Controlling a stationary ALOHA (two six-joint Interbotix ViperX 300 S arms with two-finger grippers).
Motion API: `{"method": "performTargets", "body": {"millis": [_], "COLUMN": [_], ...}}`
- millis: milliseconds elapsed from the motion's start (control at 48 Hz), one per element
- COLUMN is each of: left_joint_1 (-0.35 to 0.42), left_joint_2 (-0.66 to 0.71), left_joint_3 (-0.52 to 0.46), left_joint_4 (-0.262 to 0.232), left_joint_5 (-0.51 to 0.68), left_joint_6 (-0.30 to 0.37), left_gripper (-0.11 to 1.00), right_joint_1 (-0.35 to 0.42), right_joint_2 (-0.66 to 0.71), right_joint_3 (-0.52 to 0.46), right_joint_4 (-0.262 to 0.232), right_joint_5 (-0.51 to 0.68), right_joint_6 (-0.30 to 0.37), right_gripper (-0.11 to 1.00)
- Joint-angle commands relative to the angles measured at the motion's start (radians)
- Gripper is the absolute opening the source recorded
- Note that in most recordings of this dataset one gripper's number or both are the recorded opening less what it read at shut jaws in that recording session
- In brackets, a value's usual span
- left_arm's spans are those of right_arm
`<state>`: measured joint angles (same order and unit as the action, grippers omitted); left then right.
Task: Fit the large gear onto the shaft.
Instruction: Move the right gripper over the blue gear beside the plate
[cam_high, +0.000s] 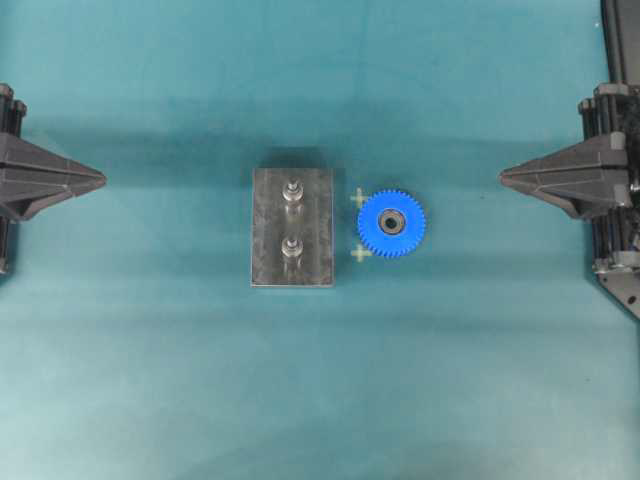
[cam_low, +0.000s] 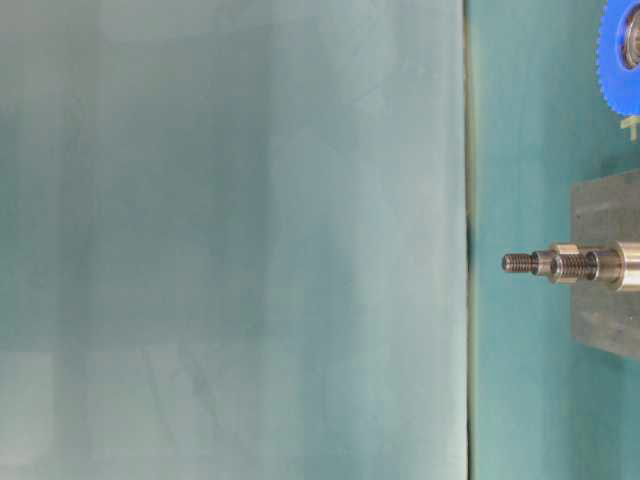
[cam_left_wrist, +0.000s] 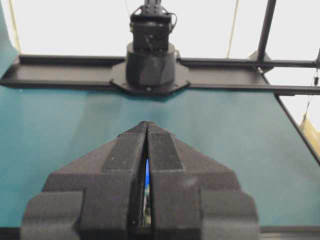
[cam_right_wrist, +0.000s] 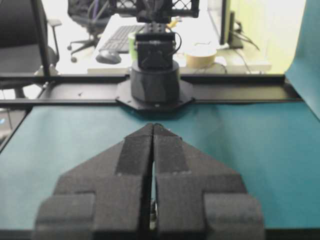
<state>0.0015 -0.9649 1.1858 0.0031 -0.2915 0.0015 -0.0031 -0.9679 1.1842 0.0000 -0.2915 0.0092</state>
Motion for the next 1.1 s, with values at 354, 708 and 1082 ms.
{"method": "performTargets", "body": {"millis": [354, 708, 1082], "left_joint_1": [0.011, 0.028, 0.021], "left_joint_2": [0.202, 0.365, 0.442], "left_joint_3": [-0.135, -0.245, -0.301], "left_joint_4": [0.009, 0.009, 0.011], "left_joint_5": [0.163, 0.187, 0.339], "left_joint_6": [-0.043, -0.064, -0.054], "left_gripper": [0.00, 0.00, 0.00], "right_joint_1": [-0.041, -0.117, -0.199], "right_joint_2": [0.156, 0.334, 0.638], "right_joint_3": [-0.152, -0.212, -0.362], "right_joint_4": [0.123, 0.106, 0.092], "right_joint_5": [0.541, 0.652, 0.775], "right_joint_6": [0.067, 0.071, 0.061], "right_gripper": [-0.02, -0.02, -0.02]}}
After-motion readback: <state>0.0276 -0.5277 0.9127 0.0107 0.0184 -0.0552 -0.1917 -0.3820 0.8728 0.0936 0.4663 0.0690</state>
